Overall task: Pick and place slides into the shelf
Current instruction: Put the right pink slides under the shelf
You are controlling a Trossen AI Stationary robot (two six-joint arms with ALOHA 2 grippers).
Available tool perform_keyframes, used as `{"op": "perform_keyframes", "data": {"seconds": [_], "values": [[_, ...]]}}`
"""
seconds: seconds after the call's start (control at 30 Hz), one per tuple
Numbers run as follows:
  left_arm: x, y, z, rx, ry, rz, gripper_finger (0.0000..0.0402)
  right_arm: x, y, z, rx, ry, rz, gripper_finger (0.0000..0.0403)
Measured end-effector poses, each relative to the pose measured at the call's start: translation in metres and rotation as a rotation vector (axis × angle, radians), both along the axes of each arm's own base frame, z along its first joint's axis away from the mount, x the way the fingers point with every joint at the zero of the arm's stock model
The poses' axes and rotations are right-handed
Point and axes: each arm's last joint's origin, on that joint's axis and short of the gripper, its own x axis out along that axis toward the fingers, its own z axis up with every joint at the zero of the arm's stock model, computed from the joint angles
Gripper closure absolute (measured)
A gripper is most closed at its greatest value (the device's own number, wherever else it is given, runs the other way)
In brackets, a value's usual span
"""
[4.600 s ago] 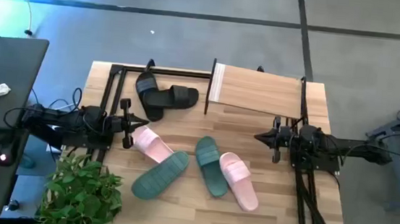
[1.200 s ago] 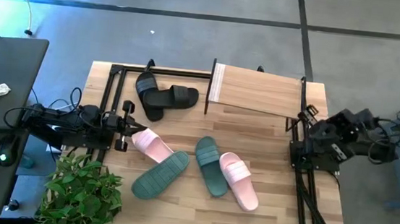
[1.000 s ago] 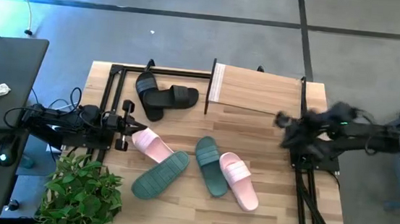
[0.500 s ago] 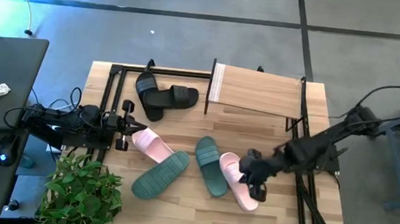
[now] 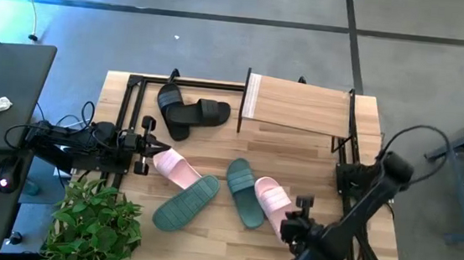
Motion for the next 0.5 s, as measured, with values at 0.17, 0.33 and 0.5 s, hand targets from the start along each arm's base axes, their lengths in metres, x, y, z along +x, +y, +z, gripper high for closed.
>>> {"op": "perform_keyframes", "data": {"seconds": [0.17, 0.33, 0.5], "values": [[0.0, 0.0, 0.0, 0.038, 0.004, 0.017, 0.0401, 0.001, 0.003, -0.026, -0.092, 0.028, -0.057, 0.0403], [0.0, 0.001, 0.0, 0.039, 0.005, 0.037, 0.0401, 0.004, -0.008, -0.029, -0.116, 0.065, -0.173, 0.0376], [0.0, 0.002, 0.0, 0.035, 0.006, 0.076, 0.0401, 0.009, -0.009, -0.029, -0.111, 0.077, -0.143, 0.0295]]}}
